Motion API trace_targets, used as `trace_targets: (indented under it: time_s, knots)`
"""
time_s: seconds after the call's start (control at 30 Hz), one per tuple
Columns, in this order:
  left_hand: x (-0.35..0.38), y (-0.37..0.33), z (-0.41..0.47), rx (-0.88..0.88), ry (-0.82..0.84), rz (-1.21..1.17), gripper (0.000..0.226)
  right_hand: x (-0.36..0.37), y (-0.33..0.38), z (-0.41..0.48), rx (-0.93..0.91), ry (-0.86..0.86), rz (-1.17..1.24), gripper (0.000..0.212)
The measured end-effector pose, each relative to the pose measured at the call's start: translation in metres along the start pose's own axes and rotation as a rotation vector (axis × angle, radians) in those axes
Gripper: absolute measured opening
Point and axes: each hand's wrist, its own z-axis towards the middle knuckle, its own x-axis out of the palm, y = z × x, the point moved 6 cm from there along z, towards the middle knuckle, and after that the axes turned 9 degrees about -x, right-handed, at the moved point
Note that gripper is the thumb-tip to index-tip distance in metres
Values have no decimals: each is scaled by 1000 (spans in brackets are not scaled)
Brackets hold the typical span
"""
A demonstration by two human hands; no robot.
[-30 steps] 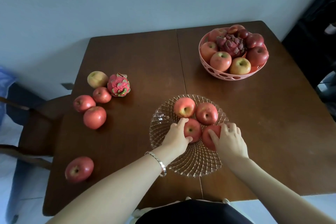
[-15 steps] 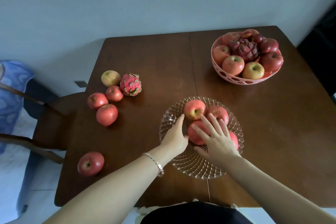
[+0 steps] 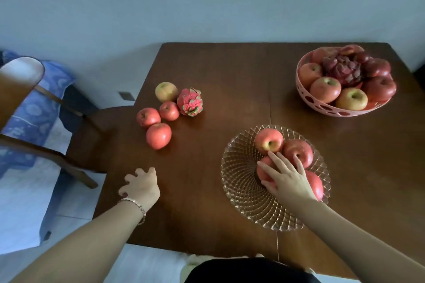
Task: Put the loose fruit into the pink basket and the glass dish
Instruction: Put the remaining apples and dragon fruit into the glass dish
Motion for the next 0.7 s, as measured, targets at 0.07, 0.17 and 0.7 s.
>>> trace_targets:
  time_s: [0.07, 0.17, 0.7]
  knots:
    - [-10, -18, -17, 95, -4, -96, 61, -3, 1, 0, -11, -2, 54, 58]
    - [-40, -60, -64, 330, -37, -388, 50, -9, 0, -5, 3, -79, 241, 70]
    - [-12, -169, -186, 695, 429, -515, 42, -25, 2, -66, 244, -114, 496, 84]
